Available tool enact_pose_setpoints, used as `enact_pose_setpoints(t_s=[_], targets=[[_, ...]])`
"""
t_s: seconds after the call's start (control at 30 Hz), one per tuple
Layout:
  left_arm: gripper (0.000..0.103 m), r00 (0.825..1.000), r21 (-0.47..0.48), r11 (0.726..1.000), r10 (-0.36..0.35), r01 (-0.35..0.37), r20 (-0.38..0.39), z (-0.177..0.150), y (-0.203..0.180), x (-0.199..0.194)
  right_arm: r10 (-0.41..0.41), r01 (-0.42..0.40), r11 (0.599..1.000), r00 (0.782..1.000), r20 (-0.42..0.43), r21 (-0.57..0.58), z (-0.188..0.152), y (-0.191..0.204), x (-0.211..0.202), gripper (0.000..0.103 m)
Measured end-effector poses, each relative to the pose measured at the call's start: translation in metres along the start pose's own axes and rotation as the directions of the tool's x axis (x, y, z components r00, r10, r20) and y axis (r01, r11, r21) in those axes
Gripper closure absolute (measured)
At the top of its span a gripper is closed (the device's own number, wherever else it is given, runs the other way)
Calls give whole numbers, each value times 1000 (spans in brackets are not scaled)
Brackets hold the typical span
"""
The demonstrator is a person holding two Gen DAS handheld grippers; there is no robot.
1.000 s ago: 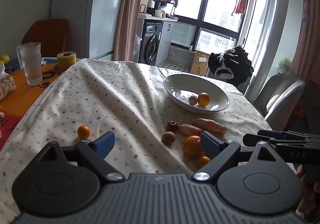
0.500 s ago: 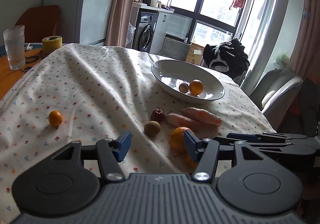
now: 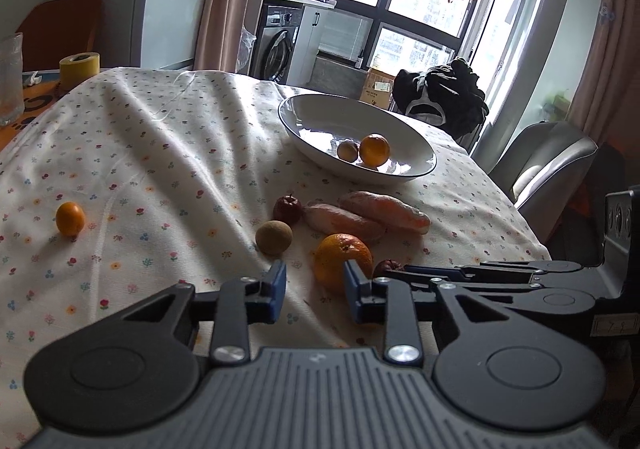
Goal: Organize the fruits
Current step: 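Grasp the small red apple with the right gripper while the left grasps a small tangerine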
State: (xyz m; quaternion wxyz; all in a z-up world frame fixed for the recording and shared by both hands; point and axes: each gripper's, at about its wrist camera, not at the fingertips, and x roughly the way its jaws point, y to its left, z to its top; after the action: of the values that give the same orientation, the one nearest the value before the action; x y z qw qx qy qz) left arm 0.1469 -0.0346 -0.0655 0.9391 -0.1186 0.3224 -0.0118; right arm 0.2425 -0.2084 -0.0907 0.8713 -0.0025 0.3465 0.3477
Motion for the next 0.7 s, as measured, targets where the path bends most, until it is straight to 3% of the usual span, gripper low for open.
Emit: enact_pose_setpoints(t_s=[0.33, 0.7], targets=[[73, 999, 27, 999, -41, 42, -29, -3, -17, 9, -18, 17, 1000, 1000, 15, 26, -4, -11, -15, 82], [73, 995, 58, 998, -29, 34, -92, -11, -31, 27, -38, 36, 998, 999, 29, 50, -8, -22, -28, 82]])
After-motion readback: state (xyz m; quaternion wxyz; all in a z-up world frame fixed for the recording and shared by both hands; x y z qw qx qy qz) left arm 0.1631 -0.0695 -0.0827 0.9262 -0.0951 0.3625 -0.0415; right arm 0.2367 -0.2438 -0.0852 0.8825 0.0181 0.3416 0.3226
